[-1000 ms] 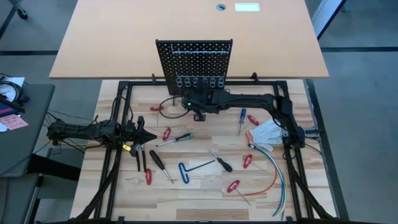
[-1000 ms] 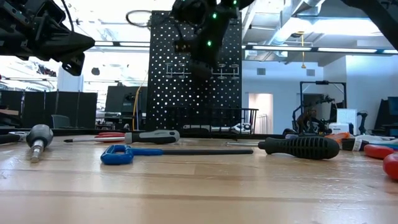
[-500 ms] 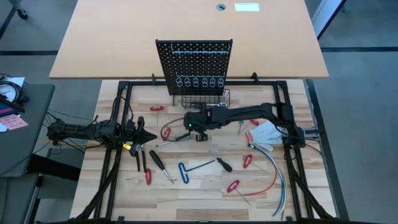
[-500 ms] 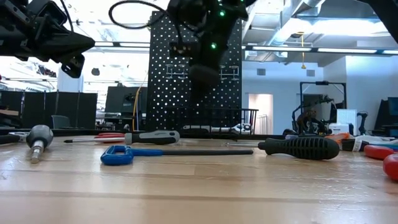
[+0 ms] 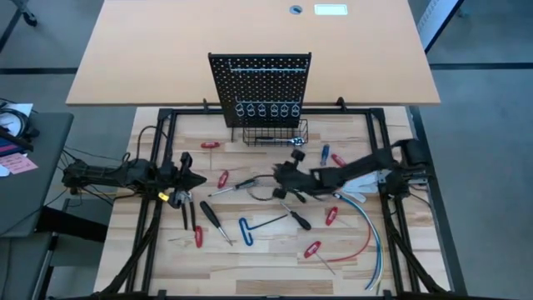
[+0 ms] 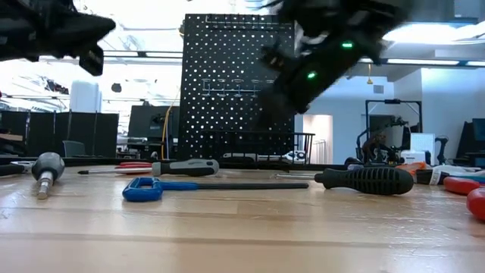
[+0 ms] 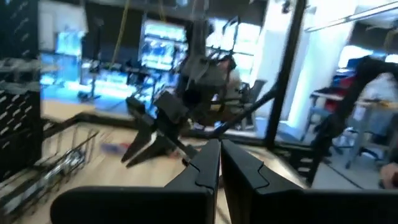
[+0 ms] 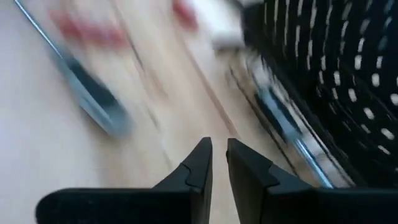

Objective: Hang tools onto peg board
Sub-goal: Put the slip-joint pliers into the wire basket on the pegboard

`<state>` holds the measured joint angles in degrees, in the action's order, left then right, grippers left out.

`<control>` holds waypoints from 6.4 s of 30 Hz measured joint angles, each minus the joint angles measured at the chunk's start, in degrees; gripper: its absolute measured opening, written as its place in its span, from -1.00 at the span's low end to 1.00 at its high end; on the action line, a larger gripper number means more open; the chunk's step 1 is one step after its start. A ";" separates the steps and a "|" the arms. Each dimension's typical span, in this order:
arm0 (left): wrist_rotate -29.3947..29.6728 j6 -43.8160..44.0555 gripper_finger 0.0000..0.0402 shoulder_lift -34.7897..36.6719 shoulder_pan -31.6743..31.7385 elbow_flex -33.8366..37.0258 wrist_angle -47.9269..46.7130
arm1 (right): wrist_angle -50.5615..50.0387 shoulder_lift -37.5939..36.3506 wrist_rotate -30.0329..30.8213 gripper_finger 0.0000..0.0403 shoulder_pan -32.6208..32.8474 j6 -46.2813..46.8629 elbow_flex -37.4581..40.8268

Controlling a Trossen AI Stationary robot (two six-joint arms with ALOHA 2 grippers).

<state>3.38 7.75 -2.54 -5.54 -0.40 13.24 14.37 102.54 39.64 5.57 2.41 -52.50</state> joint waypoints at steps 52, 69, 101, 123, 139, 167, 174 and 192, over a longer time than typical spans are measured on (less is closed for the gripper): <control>16.26 121.26 0.57 -73.55 -34.82 -31.89 -62.88 | 30.39 -0.11 -17.33 -0.67 3.35 -16.41 11.31; 19.03 110.64 -0.01 -77.77 -32.50 -30.07 -60.05 | 29.31 -0.10 -17.31 -0.67 7.56 -16.62 11.31; 27.24 72.83 0.00 -70.35 -21.18 -38.60 -61.65 | 27.61 -0.10 -16.94 -0.67 7.42 -17.50 11.31; 31.96 71.39 0.65 -74.24 -14.48 -24.34 -38.52 | 27.41 -0.10 -16.98 -0.67 7.53 -17.48 11.31; 28.82 60.36 -0.05 -74.23 -11.74 -24.59 -39.00 | 26.59 -0.13 -16.95 -0.67 7.53 -17.66 11.31; 22.39 38.64 -0.34 -74.22 -7.82 -44.99 -62.72 | 17.75 -11.25 -4.11 -0.67 7.86 -12.97 15.55; 23.05 48.19 0.31 -74.23 -7.74 -35.32 -54.10 | 17.75 -11.25 -4.11 -0.67 7.84 -12.93 15.55; 26.77 40.60 0.43 -72.18 -7.62 -27.30 -34.80 | 17.86 -11.23 -4.13 -0.67 7.80 -12.91 15.55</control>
<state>30.15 48.35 -74.72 -13.16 -27.71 -21.57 32.23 91.31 35.51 13.37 -10.50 -36.95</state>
